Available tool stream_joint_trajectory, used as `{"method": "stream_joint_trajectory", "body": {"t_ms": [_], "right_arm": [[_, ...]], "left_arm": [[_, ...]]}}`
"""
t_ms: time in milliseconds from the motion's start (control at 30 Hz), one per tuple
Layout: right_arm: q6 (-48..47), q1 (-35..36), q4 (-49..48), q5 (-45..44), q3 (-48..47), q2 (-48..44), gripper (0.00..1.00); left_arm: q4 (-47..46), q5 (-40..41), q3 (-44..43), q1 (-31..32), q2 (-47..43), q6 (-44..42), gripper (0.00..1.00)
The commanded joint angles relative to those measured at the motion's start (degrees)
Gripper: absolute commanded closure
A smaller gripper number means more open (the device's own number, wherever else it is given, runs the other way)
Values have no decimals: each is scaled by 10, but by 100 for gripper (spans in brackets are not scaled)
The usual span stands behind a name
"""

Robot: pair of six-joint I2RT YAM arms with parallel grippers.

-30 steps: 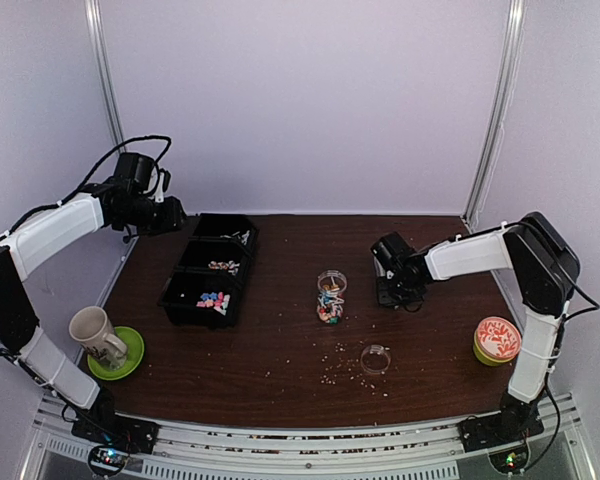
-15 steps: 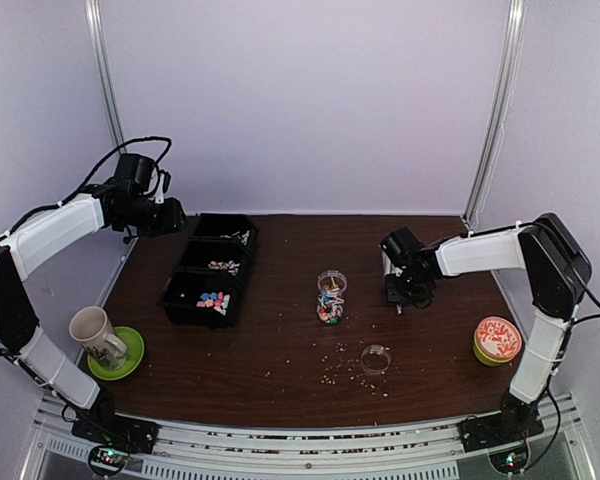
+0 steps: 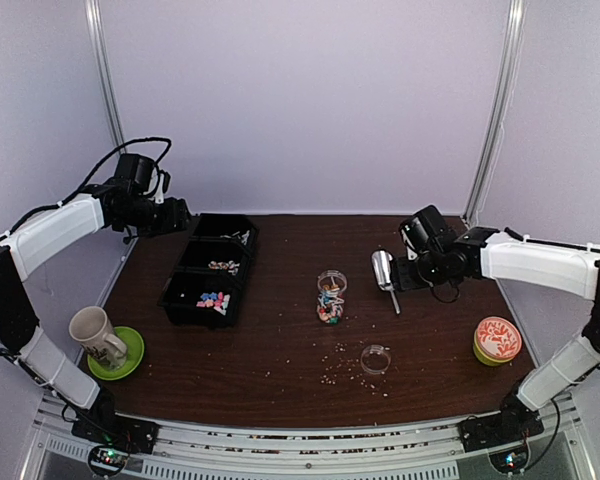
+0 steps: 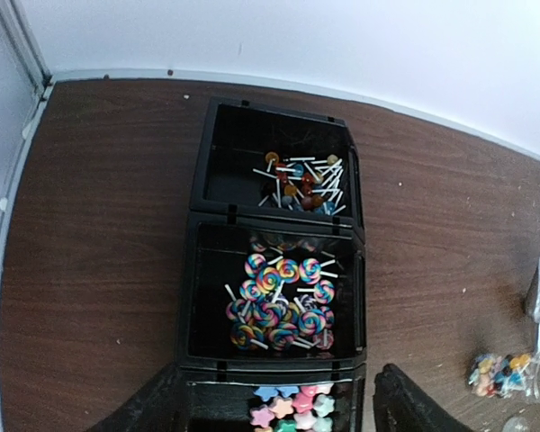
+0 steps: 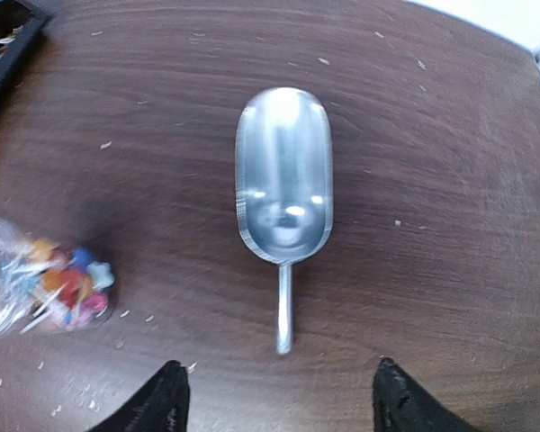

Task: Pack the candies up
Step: Place the spatula at the center of the board, then pick up the box lid from the center of the board.

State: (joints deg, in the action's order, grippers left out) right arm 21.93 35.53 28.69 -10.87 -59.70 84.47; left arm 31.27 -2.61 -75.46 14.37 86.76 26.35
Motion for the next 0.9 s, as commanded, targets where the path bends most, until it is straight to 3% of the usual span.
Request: {"method": "stream_joint_trajectory", "body": {"t_ms": [0,67,100,133,200,467,867], "right_arm": [[-52,53,18,-15,20,-51,27],[-65,80,14,-19,31,-70,24],[-71,91,12,-21,37,-80,20],[-76,103,10,-23,43,-90,15],[-83,127,6,-28,56,-108,1],[-74,222,37,-67,58,-114,0],[-43,331,116,-86,28,-14,6]], "left_arm": [[-25,-2,4,3,-11,-3,20],[-25,-1,4,3,-11,-3,19],[-25,-2,4,3,-11,-3,8],[-25,-2,4,3,-11,-3,3],[-25,-2,4,3,-12,-3,2],[-26,2,5,3,-13,-4,2],[-24,2,4,4,-13,-5,2]]}}
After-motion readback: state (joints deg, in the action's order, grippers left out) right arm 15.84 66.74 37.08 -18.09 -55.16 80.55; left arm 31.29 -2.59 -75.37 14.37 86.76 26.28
